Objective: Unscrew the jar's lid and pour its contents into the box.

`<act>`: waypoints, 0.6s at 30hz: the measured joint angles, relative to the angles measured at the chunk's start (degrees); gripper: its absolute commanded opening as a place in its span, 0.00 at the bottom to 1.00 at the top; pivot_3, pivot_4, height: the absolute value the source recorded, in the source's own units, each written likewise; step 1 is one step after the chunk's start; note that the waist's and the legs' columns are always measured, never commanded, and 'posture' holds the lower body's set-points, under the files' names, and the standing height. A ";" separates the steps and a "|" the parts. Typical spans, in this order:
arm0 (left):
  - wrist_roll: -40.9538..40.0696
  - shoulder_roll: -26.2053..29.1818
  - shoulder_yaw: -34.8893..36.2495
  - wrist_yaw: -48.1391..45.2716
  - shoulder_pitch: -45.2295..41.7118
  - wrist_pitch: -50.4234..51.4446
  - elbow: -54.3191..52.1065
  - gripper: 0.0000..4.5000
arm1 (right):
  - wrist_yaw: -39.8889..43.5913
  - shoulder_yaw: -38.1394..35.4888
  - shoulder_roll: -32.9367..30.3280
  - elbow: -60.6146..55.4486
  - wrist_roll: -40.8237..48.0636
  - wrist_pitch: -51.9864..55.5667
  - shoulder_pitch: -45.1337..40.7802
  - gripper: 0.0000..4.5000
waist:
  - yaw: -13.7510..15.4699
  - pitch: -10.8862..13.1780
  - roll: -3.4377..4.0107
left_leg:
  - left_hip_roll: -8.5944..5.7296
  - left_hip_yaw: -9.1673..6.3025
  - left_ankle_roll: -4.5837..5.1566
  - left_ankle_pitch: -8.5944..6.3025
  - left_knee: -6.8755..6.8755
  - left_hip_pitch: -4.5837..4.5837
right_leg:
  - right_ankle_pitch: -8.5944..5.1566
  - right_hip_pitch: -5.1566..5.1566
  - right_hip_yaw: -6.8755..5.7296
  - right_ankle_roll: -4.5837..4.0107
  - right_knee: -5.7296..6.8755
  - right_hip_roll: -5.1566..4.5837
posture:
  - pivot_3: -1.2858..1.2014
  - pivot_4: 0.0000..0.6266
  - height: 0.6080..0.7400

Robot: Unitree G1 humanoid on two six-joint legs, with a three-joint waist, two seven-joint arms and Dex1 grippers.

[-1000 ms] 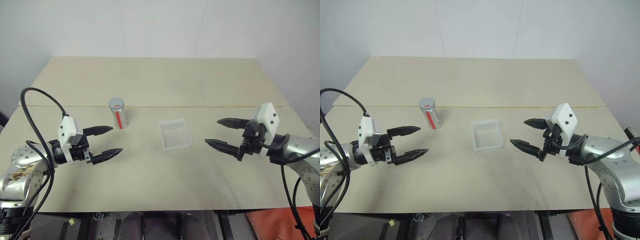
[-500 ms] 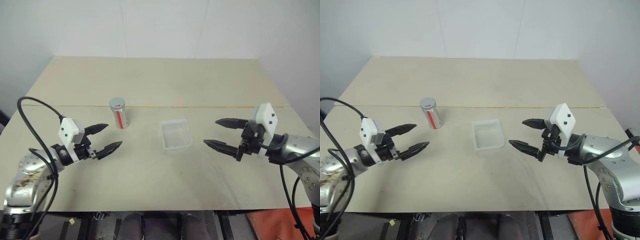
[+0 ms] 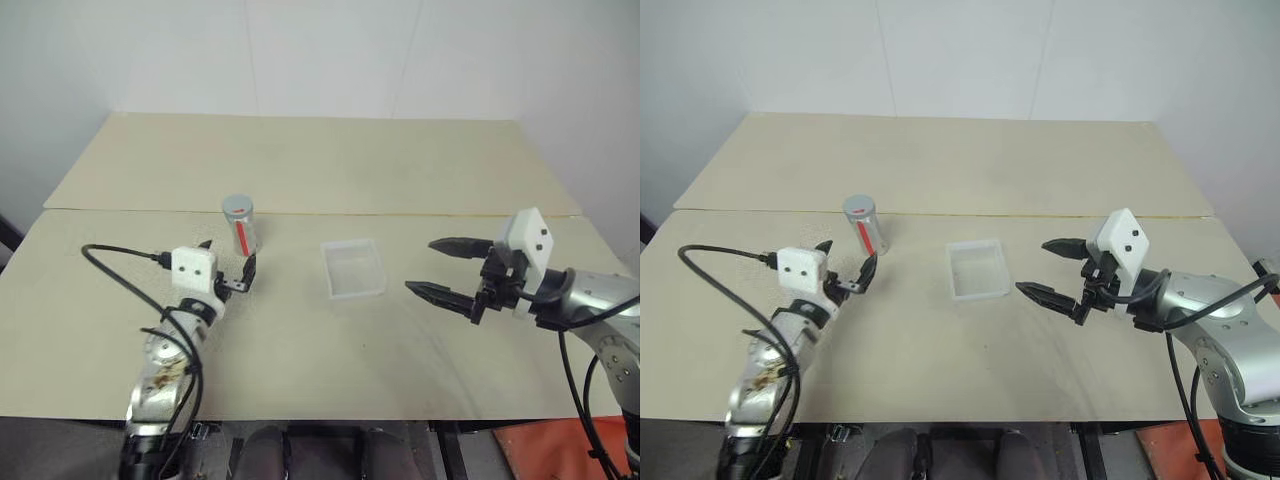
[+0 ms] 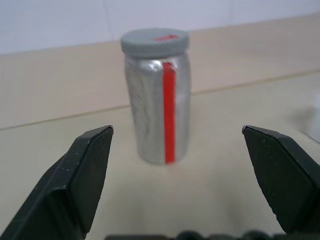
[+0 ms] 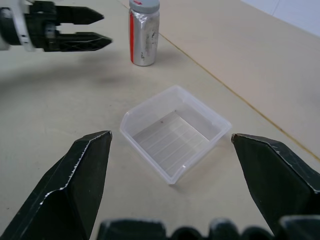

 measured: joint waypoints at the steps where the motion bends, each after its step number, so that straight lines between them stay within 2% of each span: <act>1: 1.01 -0.51 -0.47 1.05 -0.83 -0.71 1.09 1.00 | 0.00 -0.06 -0.03 -0.22 0.06 0.00 -0.09 0.99 | -0.02 0.00 0.00 | 0.01 0.00 0.00 0.00 0.00 0.00 | 0.00 0.00 0.00 0.00 0.01 0.00 | 0.52 0.24 1.00; 8: 7.21 -4.55 -1.06 9.89 -6.18 -2.39 8.60 1.00 | -0.04 -0.38 -0.20 -1.01 0.46 0.00 -0.16 0.99 | -0.14 0.00 -0.01 | 0.00 0.00 0.00 0.00 0.01 -0.02 | 0.00 -0.02 0.00 0.01 0.00 -0.01 | 0.52 0.24 1.00; 18: 8.84 -7.39 -1.47 13.60 -10.84 -6.93 16.43 1.00 | -0.75 -1.30 -0.26 -2.75 0.69 0.00 -0.16 0.99 | -0.13 -0.01 -0.01 | 0.00 -0.01 0.00 0.00 0.00 -0.03 | 0.01 -0.02 -0.01 0.02 0.01 -0.02 | 0.52 0.24 1.00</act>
